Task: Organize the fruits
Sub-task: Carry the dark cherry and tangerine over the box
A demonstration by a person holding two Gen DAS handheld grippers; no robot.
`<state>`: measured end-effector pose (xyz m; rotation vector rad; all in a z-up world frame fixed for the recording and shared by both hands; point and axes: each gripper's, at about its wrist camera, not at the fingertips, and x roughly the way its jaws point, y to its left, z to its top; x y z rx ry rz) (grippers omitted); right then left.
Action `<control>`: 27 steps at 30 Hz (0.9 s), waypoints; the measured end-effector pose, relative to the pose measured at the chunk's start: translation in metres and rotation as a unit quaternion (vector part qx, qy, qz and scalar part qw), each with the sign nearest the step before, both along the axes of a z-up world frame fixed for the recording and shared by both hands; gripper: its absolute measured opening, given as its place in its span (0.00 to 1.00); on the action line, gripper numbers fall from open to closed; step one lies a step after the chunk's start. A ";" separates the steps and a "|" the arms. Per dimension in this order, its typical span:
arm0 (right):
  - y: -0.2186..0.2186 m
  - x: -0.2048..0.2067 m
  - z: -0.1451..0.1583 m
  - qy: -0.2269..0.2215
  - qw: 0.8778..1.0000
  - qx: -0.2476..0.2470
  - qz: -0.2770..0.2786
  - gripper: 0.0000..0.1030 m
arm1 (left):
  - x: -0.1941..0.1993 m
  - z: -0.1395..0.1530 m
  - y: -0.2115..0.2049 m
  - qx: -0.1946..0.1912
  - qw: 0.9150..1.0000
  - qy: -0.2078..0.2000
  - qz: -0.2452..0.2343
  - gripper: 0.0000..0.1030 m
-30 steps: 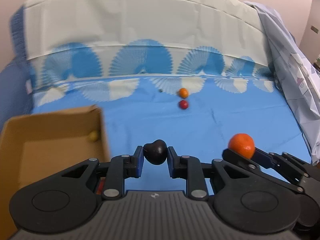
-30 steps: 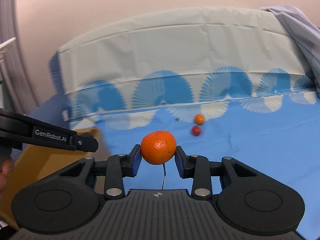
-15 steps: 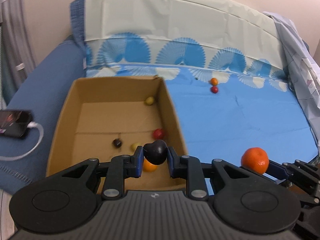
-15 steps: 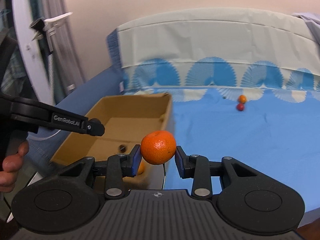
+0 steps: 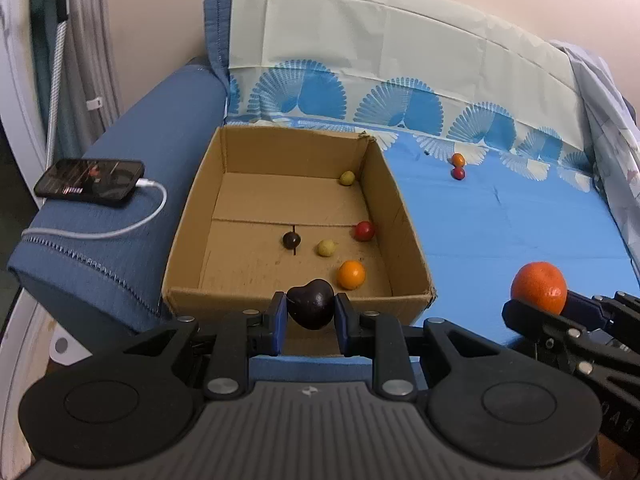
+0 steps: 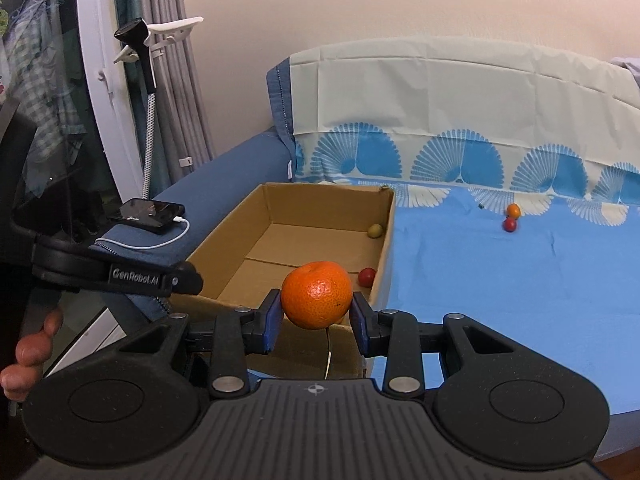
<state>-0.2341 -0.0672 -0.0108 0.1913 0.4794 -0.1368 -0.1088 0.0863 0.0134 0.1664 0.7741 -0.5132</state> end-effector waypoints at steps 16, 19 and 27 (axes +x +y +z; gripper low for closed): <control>0.000 0.003 0.013 -0.008 1.000 -0.009 -0.008 0.37 | 0.008 0.010 0.009 -0.026 1.000 -0.001 0.015 0.27; 0.002 0.004 0.015 -0.013 1.000 -0.019 0.006 0.37 | 0.008 0.015 0.011 -0.036 0.999 0.006 0.018 0.27; 0.001 0.008 0.008 -0.008 1.000 -0.002 0.013 0.37 | 0.008 0.019 0.003 -0.018 1.000 -0.001 0.020 0.27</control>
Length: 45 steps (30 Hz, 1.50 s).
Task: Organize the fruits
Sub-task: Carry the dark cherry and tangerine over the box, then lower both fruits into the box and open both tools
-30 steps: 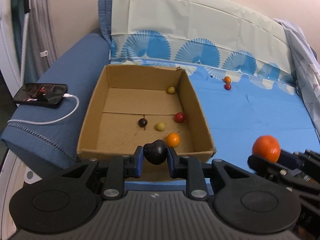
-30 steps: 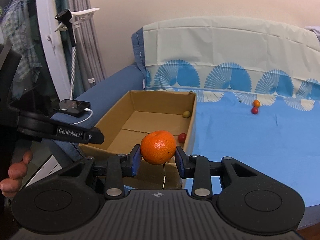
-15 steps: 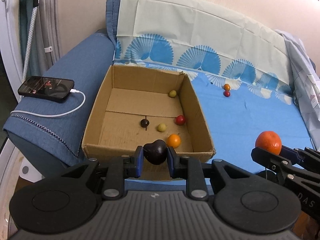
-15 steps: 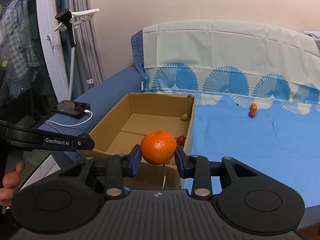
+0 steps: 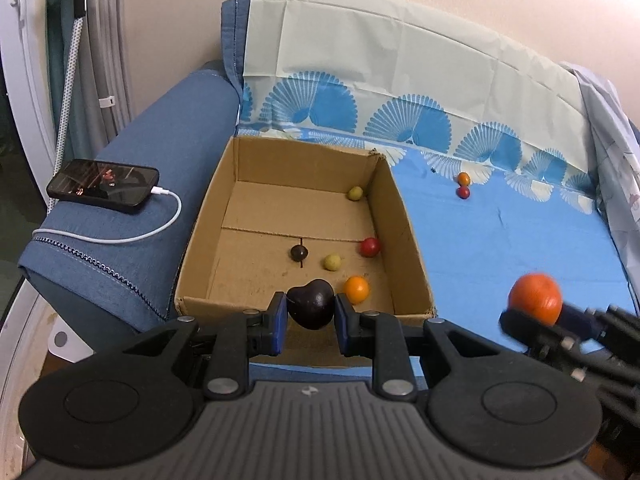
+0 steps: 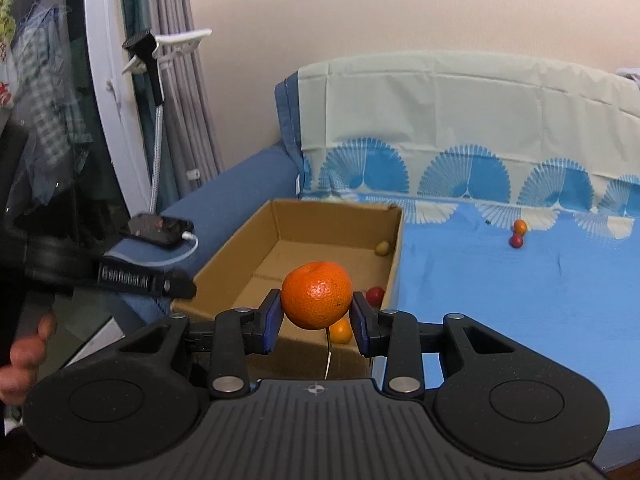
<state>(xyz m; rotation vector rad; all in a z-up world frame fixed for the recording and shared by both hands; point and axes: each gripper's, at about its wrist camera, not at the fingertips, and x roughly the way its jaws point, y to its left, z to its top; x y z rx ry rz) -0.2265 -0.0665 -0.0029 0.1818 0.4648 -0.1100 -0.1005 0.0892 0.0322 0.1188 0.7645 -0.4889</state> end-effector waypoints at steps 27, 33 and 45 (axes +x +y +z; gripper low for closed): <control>-0.015 0.113 -0.040 0.074 0.997 0.001 0.009 0.37 | 0.108 -0.037 -0.023 0.028 0.999 0.032 0.033 0.27; -0.018 0.148 -0.055 0.089 0.996 -0.002 0.019 0.37 | 0.137 -0.050 -0.038 0.032 0.998 0.035 0.032 0.27; -0.030 0.190 -0.094 0.129 0.991 0.003 0.021 0.37 | 0.175 -0.099 -0.062 0.067 0.995 0.064 0.027 0.27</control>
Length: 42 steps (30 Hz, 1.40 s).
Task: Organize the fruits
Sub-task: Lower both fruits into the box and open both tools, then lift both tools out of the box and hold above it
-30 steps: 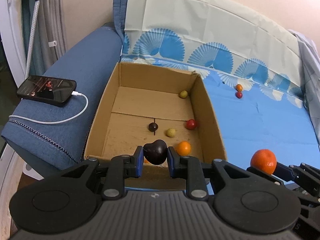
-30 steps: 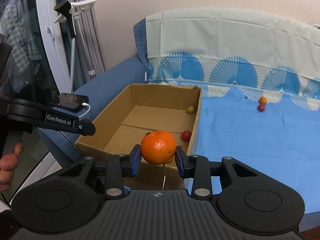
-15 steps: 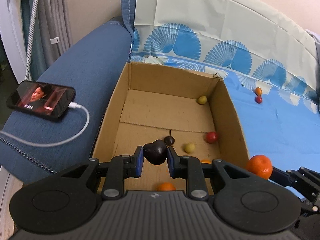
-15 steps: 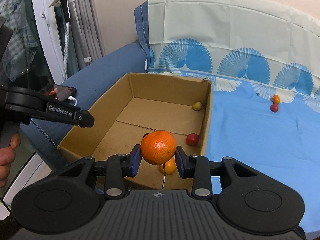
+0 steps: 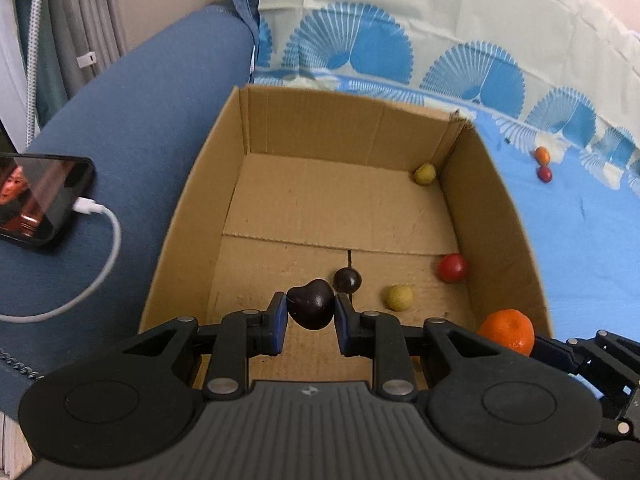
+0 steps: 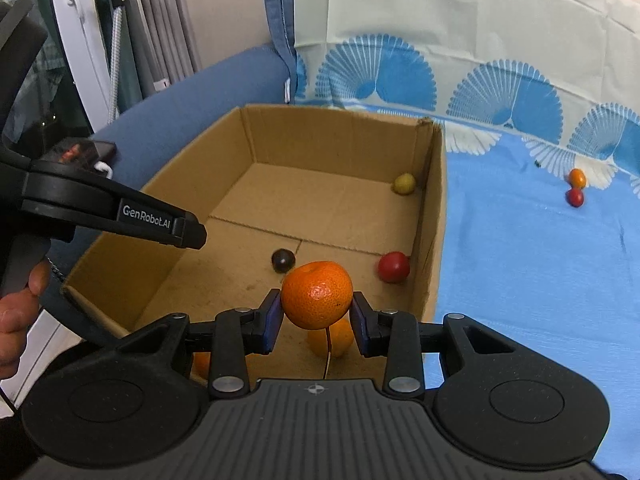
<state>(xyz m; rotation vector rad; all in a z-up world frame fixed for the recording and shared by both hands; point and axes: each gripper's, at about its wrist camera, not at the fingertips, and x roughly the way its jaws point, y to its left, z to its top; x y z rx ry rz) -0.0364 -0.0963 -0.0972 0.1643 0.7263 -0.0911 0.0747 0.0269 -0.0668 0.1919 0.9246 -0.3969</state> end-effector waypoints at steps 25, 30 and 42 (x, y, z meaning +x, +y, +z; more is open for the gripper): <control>-0.001 0.021 0.005 0.004 0.996 -0.087 0.025 0.90 | 0.003 -0.011 -0.015 0.029 0.998 -0.032 -0.036 1.00; 0.006 -0.014 0.020 0.012 0.998 -0.060 0.010 0.96 | -0.031 0.003 0.005 0.014 0.999 -0.027 -0.024 1.00; 0.035 -0.107 0.062 -0.027 0.998 -0.037 -0.035 0.98 | -0.115 0.041 0.055 -0.003 0.999 -0.040 -0.007 1.00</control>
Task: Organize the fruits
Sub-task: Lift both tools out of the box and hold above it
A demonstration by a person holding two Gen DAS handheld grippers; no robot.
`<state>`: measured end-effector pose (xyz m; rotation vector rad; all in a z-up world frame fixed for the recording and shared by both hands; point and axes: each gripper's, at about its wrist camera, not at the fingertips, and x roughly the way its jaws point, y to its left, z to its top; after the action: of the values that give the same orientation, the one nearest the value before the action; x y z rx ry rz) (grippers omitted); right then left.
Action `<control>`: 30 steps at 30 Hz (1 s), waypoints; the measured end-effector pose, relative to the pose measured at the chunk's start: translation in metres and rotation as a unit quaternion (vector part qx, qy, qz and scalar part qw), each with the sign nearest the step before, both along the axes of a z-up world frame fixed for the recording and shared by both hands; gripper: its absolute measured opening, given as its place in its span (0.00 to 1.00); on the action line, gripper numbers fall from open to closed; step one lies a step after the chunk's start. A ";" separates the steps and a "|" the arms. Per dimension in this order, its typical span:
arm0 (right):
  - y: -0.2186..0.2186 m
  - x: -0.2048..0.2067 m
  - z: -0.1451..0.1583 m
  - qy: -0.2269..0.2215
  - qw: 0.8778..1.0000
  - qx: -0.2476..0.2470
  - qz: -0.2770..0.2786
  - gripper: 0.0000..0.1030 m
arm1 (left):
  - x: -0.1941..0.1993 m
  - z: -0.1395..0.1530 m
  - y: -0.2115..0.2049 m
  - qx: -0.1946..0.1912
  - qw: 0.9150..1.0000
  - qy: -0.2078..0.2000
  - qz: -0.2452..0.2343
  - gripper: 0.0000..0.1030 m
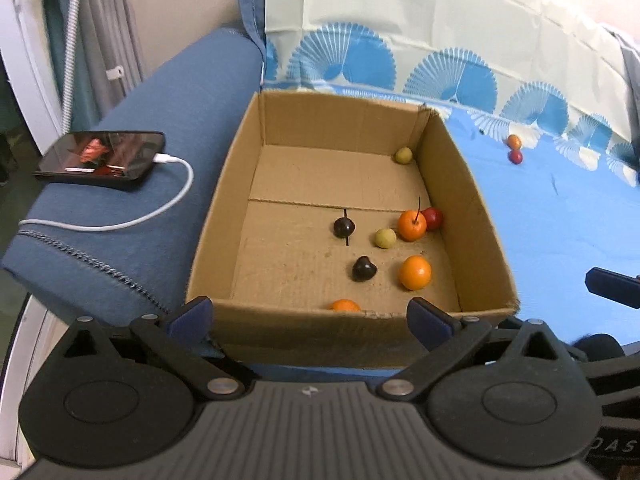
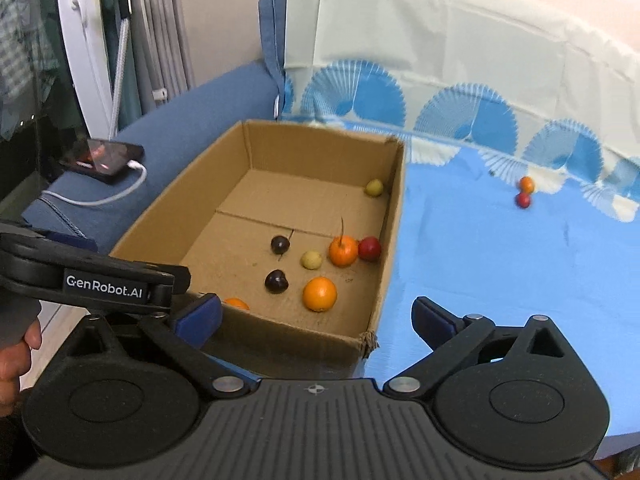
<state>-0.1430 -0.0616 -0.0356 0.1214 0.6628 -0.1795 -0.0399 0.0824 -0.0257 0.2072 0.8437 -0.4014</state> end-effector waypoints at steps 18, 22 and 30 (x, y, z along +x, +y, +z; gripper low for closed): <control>0.022 -0.074 0.031 -0.072 0.997 -0.023 -0.006 0.99 | -0.069 0.045 0.017 -0.017 0.997 -0.071 0.002 1.00; 0.025 -0.084 0.035 -0.083 0.996 -0.023 -0.010 0.99 | -0.078 0.050 0.018 -0.017 0.996 -0.083 -0.004 1.00; 0.029 -0.092 0.040 -0.096 0.995 -0.028 -0.011 0.99 | -0.085 0.056 0.020 -0.023 0.996 -0.087 -0.003 1.00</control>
<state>-0.2350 -0.0322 0.0045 0.0914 0.4649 -0.2042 -0.1252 0.1026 0.0301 0.1985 0.6610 -0.4021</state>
